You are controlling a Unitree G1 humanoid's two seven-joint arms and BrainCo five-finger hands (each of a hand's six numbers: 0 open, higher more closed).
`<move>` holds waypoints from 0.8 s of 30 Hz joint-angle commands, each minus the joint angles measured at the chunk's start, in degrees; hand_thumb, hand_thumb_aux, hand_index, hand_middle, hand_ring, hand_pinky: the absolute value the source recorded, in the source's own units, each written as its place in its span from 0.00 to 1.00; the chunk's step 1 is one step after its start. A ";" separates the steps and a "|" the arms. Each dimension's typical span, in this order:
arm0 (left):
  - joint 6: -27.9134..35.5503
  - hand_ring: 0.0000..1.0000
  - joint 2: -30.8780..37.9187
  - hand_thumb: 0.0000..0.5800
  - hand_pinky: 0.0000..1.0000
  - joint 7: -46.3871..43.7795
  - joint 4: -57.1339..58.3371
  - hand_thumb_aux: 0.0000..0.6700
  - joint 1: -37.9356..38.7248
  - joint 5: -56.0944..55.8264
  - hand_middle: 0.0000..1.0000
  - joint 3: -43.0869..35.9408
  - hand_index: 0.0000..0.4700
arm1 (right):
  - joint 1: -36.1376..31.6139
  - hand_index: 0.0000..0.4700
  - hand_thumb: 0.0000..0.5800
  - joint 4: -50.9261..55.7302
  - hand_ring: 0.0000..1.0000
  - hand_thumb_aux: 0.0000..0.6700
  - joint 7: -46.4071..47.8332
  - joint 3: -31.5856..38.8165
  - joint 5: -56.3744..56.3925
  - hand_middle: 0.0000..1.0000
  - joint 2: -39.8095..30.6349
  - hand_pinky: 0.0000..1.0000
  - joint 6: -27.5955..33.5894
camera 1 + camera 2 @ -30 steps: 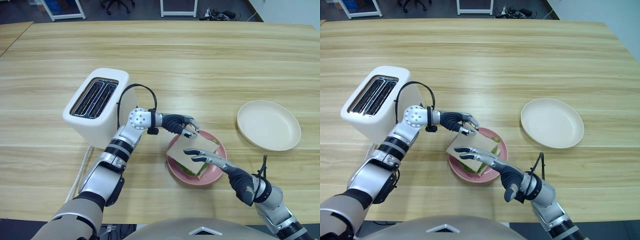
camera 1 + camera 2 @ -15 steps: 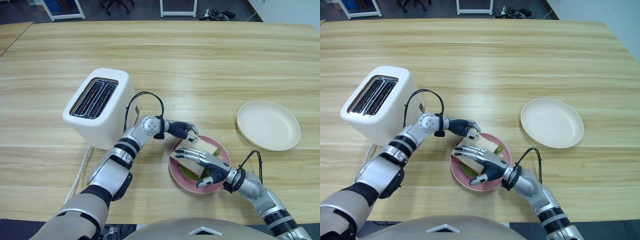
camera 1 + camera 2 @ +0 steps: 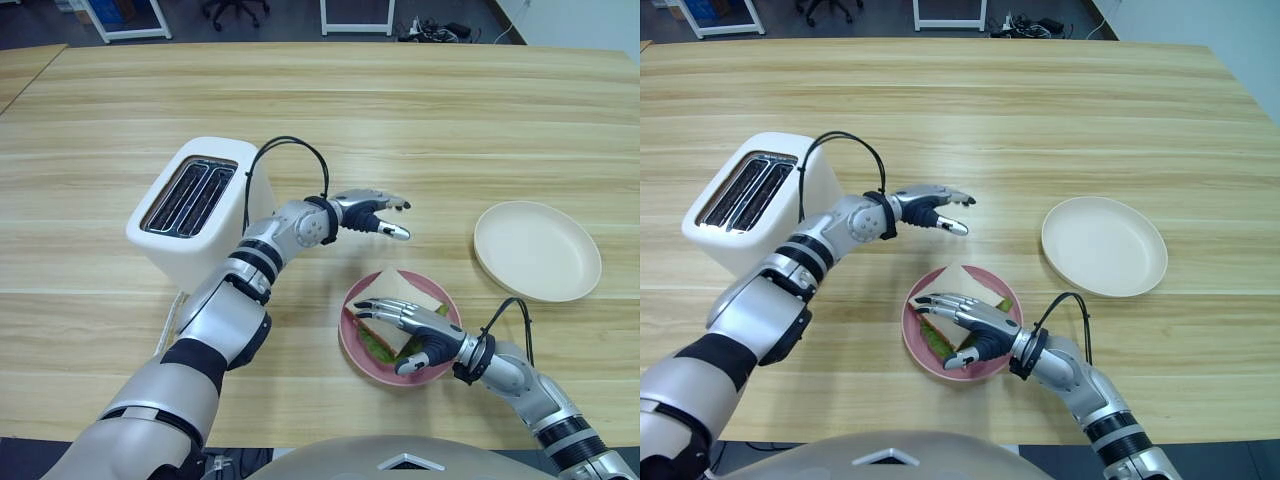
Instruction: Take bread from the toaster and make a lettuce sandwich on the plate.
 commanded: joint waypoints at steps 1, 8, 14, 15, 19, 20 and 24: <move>-0.58 0.00 0.72 0.00 0.00 9.96 -2.57 0.00 -0.82 -1.57 0.00 3.90 0.00 | 2.69 0.00 0.00 5.36 0.00 0.00 2.81 1.83 -3.90 0.00 -2.45 0.00 4.62; -7.12 0.37 -0.35 0.87 0.37 -4.99 -40.85 0.64 25.37 -44.67 0.37 16.35 0.64 | 1.20 0.03 0.05 -3.79 0.00 0.03 -8.09 -3.12 15.82 0.00 4.56 0.00 -11.70; -14.25 1.00 11.87 1.00 1.00 -28.70 -68.79 1.00 51.34 -71.25 1.00 6.44 1.00 | 4.68 1.00 1.00 -16.39 1.00 1.00 0.28 1.69 43.12 1.00 -5.25 1.00 -14.75; -13.75 1.00 14.06 1.00 1.00 -33.66 -69.70 1.00 53.86 -73.26 1.00 5.70 1.00 | 5.35 1.00 1.00 -16.69 1.00 1.00 2.22 1.60 45.33 1.00 -6.80 1.00 -14.62; -14.76 1.00 21.69 1.00 1.00 -50.81 -64.66 1.00 59.72 -71.11 1.00 2.66 1.00 | 9.50 1.00 1.00 -13.63 1.00 1.00 14.13 1.81 47.03 1.00 -16.58 1.00 -14.00; -14.72 1.00 22.50 1.00 1.00 -53.78 -62.64 1.00 60.50 -69.77 1.00 2.34 1.00 | 9.95 1.00 1.00 -12.23 1.00 1.00 16.00 1.14 47.12 1.00 -17.28 1.00 -13.97; -14.86 1.00 23.12 1.00 1.00 -62.46 -53.60 1.00 61.69 -64.09 1.00 1.00 1.00 | 11.66 1.00 1.00 -4.69 1.00 1.00 26.26 2.09 41.49 1.00 -22.86 1.00 -12.04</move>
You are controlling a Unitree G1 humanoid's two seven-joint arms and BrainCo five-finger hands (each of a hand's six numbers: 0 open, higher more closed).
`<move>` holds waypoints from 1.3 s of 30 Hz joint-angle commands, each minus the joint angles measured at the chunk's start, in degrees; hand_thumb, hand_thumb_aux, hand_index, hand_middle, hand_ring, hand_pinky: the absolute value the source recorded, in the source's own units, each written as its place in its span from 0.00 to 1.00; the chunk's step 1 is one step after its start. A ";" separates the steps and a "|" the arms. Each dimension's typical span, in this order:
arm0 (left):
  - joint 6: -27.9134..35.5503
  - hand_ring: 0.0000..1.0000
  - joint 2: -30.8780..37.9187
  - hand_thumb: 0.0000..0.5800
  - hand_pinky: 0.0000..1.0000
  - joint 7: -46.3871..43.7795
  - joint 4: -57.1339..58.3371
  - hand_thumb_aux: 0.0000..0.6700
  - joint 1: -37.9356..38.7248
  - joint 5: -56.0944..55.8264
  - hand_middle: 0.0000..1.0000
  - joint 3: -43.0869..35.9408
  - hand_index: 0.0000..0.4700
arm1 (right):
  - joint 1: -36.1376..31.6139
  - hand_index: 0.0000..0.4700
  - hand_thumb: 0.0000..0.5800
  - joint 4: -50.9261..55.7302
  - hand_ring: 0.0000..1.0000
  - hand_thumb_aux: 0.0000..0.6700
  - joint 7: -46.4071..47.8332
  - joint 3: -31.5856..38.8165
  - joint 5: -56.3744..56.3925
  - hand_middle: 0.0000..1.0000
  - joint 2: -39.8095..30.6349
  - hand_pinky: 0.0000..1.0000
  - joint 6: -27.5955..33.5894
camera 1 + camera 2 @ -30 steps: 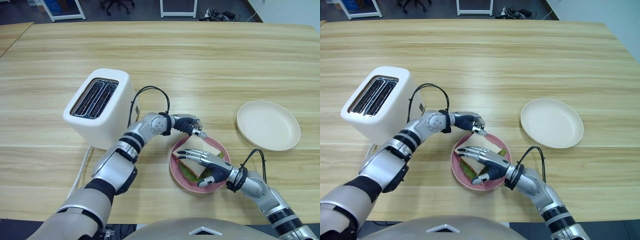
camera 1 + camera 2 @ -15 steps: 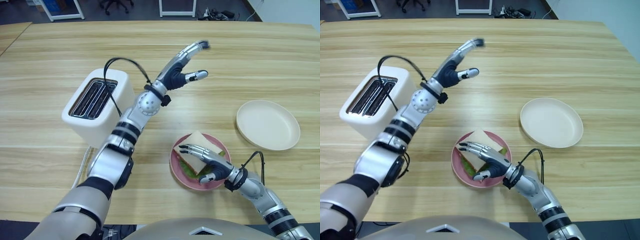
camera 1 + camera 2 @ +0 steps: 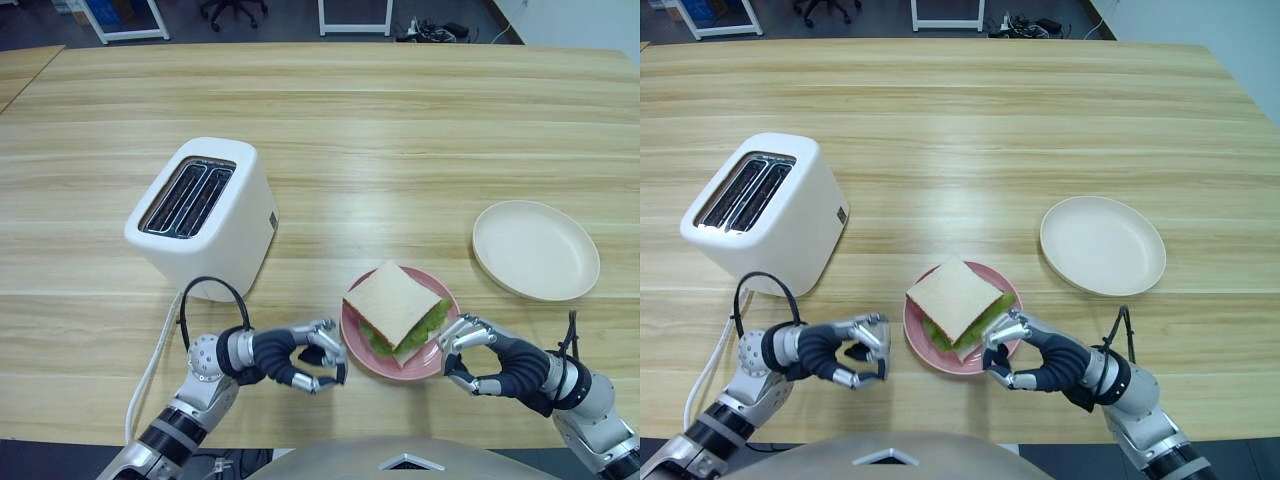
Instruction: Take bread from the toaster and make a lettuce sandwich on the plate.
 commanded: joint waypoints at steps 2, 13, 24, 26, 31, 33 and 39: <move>-0.49 1.00 -2.30 1.00 1.00 -3.45 12.09 1.00 -0.63 10.27 1.00 -0.21 1.00 | 1.66 1.00 1.00 7.85 1.00 1.00 8.98 0.73 -7.96 1.00 -4.49 1.00 3.43; -5.32 0.96 -11.16 1.00 0.96 20.05 32.70 1.00 -6.17 39.24 0.96 4.48 1.00 | -6.80 1.00 1.00 18.66 1.00 1.00 -3.97 -2.74 -37.15 1.00 5.64 1.00 13.31; -0.04 0.32 -20.81 0.00 0.32 72.88 46.03 0.00 -18.51 58.45 0.32 14.49 0.00 | -26.61 1.00 1.00 41.66 1.00 1.00 -49.41 -1.62 -61.75 1.00 28.82 1.00 11.69; -1.03 0.23 -21.30 0.00 0.23 80.35 48.18 0.00 -19.89 61.28 0.23 14.21 0.00 | -29.37 1.00 1.00 45.52 1.00 1.00 -57.21 -0.10 -66.05 1.00 29.98 1.00 12.04; -15.39 0.01 -23.54 0.00 0.01 85.32 41.15 0.00 -16.58 53.81 0.01 17.83 0.00 | -30.16 0.73 0.93 39.99 0.90 0.73 -74.77 -4.22 -66.35 0.90 30.89 0.90 5.13; -17.76 0.00 -24.93 0.00 0.00 85.24 32.56 0.00 -13.97 47.73 0.00 18.85 0.00 | -28.16 0.00 0.00 33.37 0.49 0.00 -77.10 -7.61 -61.16 0.49 32.15 0.49 0.58; -9.98 0.00 -28.26 0.00 0.00 80.67 4.43 0.00 -5.21 34.74 0.00 17.80 0.00 | -20.09 0.00 0.00 15.71 0.00 0.00 -72.66 -11.99 -46.64 0.00 34.68 0.00 -2.91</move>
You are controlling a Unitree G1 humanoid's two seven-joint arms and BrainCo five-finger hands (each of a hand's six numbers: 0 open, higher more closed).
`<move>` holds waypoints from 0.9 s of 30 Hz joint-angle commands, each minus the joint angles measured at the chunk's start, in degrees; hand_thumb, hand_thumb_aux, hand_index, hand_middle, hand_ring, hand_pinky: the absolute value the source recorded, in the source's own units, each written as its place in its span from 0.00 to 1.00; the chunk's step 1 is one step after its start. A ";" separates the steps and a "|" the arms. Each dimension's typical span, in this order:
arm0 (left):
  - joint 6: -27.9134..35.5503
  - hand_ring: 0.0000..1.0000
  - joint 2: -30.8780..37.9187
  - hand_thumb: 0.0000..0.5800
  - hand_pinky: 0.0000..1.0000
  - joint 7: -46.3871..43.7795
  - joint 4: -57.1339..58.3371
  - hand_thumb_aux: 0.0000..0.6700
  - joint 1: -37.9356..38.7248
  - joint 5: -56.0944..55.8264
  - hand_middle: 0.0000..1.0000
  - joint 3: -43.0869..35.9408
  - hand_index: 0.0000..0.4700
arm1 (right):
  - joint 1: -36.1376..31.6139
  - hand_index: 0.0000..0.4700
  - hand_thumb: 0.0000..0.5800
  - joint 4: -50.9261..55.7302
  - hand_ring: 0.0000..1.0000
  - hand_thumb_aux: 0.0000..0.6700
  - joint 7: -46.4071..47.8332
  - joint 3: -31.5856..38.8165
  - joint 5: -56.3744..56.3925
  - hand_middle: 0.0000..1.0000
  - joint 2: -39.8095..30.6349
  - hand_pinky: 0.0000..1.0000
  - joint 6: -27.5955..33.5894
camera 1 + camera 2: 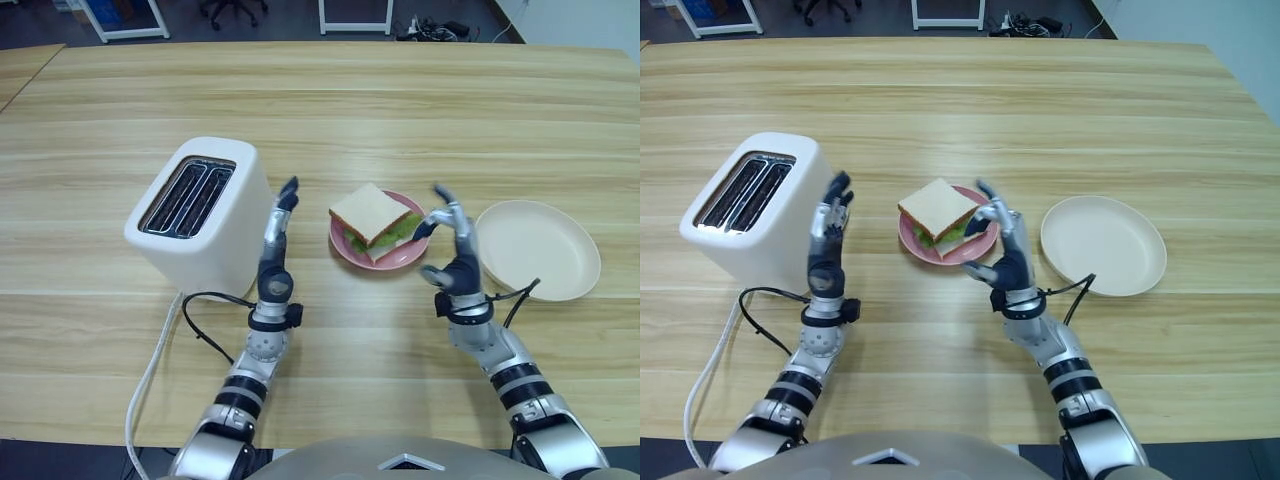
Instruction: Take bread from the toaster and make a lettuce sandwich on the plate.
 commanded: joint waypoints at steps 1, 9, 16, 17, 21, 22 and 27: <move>5.51 0.00 -1.37 0.00 0.00 -3.08 -12.53 0.00 5.11 -3.26 0.00 -0.32 0.00 | 5.33 0.00 0.00 -7.80 0.00 0.00 4.03 -1.54 8.00 0.00 1.82 0.00 -0.02; 10.16 0.00 -4.23 0.00 0.00 -8.52 -16.38 0.00 9.48 -3.45 0.00 0.12 0.00 | 11.18 0.00 0.00 -11.20 0.00 0.00 12.40 -0.72 11.90 0.00 6.51 0.00 1.20; 10.39 0.00 -5.56 0.00 0.00 -11.37 -15.20 0.00 10.14 -2.92 0.00 1.74 0.00 | 11.96 0.00 0.00 -9.50 0.00 0.00 16.50 -2.35 11.06 0.00 9.11 0.00 1.95; 10.36 0.00 -5.66 0.00 0.00 -11.63 -15.24 0.00 10.28 -2.79 0.00 1.94 0.00 | 11.99 0.00 0.00 -9.37 0.00 0.00 16.85 -2.54 10.81 0.00 9.41 0.00 2.11; 10.43 0.00 -6.15 0.00 0.00 -12.63 -15.08 0.00 10.50 -2.65 0.00 2.81 0.00 | 12.44 0.00 0.00 -9.48 0.00 0.00 18.30 -3.25 10.42 0.00 10.30 0.00 2.69; 10.53 0.00 -6.26 0.00 0.00 -12.83 -15.14 0.00 10.61 -2.66 0.00 2.97 0.00 | 12.64 0.00 0.00 -9.59 0.00 0.00 18.64 -3.43 10.36 0.00 10.45 0.00 2.87; 12.06 0.00 -7.11 0.00 0.00 -13.43 -18.74 0.00 13.67 -1.91 0.00 3.35 0.00 | 14.41 0.00 0.00 -12.92 0.00 0.00 21.36 -3.57 11.41 0.00 11.09 0.00 5.62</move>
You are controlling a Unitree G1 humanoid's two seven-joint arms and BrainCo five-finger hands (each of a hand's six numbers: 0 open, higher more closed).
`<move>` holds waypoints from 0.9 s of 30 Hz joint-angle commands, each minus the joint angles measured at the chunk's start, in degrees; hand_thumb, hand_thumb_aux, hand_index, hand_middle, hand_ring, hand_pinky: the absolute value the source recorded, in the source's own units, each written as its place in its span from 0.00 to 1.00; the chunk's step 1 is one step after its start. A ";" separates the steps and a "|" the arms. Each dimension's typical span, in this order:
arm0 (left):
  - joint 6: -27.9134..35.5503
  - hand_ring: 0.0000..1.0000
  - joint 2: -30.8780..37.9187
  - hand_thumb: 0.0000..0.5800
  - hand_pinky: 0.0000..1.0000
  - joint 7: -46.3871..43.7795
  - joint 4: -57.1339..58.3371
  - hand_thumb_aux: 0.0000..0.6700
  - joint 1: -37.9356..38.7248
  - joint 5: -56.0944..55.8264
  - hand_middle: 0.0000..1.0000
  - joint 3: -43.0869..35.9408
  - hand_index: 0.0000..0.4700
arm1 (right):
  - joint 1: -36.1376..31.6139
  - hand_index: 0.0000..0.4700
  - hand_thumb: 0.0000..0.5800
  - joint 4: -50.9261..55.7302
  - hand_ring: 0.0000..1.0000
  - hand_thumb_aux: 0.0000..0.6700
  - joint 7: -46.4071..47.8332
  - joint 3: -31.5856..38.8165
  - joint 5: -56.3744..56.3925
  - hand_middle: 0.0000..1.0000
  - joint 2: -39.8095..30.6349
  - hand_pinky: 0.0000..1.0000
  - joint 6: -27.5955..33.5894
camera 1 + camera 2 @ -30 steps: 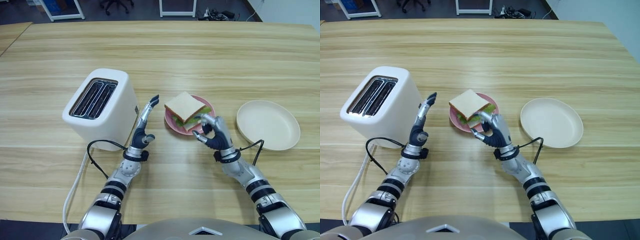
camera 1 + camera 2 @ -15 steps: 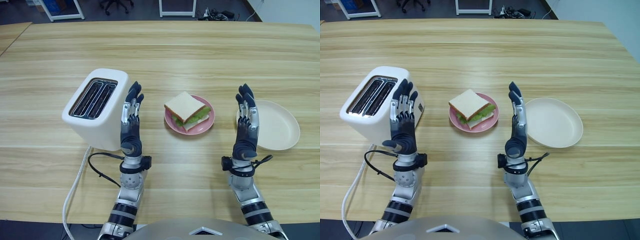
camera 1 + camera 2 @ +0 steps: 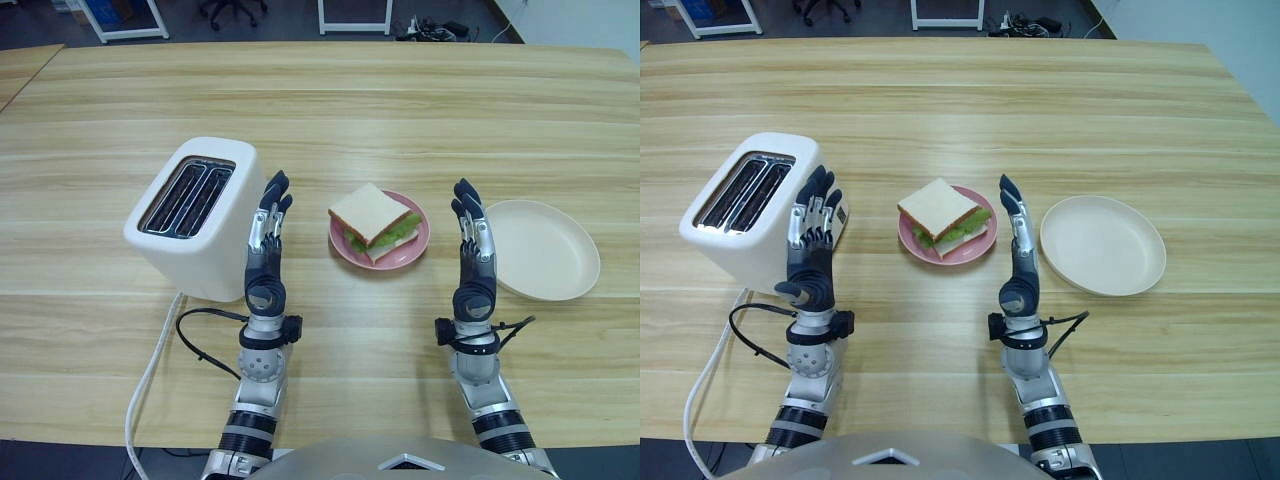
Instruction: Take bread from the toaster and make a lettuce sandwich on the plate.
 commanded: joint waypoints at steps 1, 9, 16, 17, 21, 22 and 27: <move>1.77 0.00 -0.76 0.00 0.00 -0.28 -3.02 0.00 2.79 1.59 0.00 0.66 0.00 | 1.87 0.00 0.00 -3.61 0.00 0.00 2.41 -0.21 1.37 0.00 0.52 0.00 2.93; 2.14 0.00 -2.24 0.00 0.00 -0.17 -3.05 0.00 3.42 4.26 0.00 0.87 0.00 | 2.95 0.00 0.00 -4.90 0.00 0.00 5.07 -0.52 1.56 0.00 1.15 0.00 4.64; 3.92 0.00 -2.98 0.00 0.00 -0.03 -3.13 0.00 1.98 5.97 0.00 1.69 0.00 | 1.42 0.00 0.00 -5.93 0.00 0.00 7.05 -0.76 0.86 0.00 1.51 0.00 8.14; 4.10 0.00 -3.26 0.00 0.00 0.23 -3.20 0.00 1.87 6.17 0.00 1.83 0.00 | 1.23 0.00 0.00 -6.21 0.00 0.00 7.30 -0.72 0.82 0.00 1.59 0.00 8.45; 4.51 0.00 -4.33 0.00 0.00 0.83 -3.01 0.00 1.08 6.93 0.00 1.74 0.00 | 1.29 0.00 0.00 -6.95 0.00 0.00 7.74 -0.82 0.87 0.00 1.85 0.00 8.73; 5.04 0.00 -4.25 0.00 0.00 0.70 -2.99 0.00 0.36 6.83 0.00 1.83 0.00 | 1.05 0.00 0.00 -6.97 0.00 0.00 7.63 -1.14 0.77 0.00 2.01 0.00 9.09; 7.13 0.00 -3.73 0.00 0.00 0.09 -6.31 0.00 0.42 6.46 0.00 2.50 0.00 | 1.47 0.00 0.00 -8.89 0.00 0.00 7.51 -1.20 0.30 0.00 2.89 0.00 10.27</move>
